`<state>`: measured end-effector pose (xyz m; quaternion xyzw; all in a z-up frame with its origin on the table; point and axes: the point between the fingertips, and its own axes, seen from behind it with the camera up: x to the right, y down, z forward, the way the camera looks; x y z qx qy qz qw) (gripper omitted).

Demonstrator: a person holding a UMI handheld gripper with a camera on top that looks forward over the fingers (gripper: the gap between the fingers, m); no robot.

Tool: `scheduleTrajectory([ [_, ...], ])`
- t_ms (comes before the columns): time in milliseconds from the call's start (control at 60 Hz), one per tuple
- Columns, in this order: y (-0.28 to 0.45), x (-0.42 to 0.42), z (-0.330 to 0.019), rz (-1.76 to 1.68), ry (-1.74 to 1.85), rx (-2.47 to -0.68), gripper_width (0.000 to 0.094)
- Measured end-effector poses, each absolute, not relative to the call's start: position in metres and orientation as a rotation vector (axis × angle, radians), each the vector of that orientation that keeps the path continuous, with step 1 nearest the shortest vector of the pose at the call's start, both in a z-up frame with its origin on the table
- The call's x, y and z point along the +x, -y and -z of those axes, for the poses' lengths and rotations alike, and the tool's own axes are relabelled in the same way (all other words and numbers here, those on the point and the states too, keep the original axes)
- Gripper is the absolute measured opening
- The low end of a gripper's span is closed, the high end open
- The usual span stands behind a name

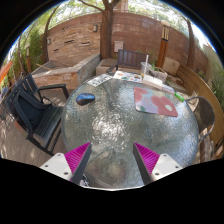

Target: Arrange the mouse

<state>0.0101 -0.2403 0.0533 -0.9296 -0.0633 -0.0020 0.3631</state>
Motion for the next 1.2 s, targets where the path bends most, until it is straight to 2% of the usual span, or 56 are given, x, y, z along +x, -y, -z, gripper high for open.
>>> scheduleTrajectory([
  [150,0.165,-0.097,-0.025,-0.114,0.218,-2.336,0.0853],
  [283,0.1,-0.15,-0.005,-0.147,0.18,-2.309,0.0851],
  [650,-0.015,-0.17,0.012,-0.097,0.03,-2.312,0.0824],
  [750,-0.03,-0.166,0.015,-0.044,-0.003,-2.32,0.0738],
  [850,-0.038,-0.162,0.017,0.008,0.001,-2.322,0.0512],
  [967,-0.039,-0.164,0.017,-0.005,0.011,-2.329,0.0413],
  [1033,-0.039,-0.164,0.015,-0.038,0.03,-2.344,0.0365],
  [1100,-0.04,-0.168,0.006,-0.07,0.061,-2.33,0.0362],
  [1150,-0.043,-0.168,-0.015,-0.093,0.102,-2.286,0.0361],
  [1200,-0.048,-0.167,-0.05,-0.148,0.12,-2.214,0.0363],
])
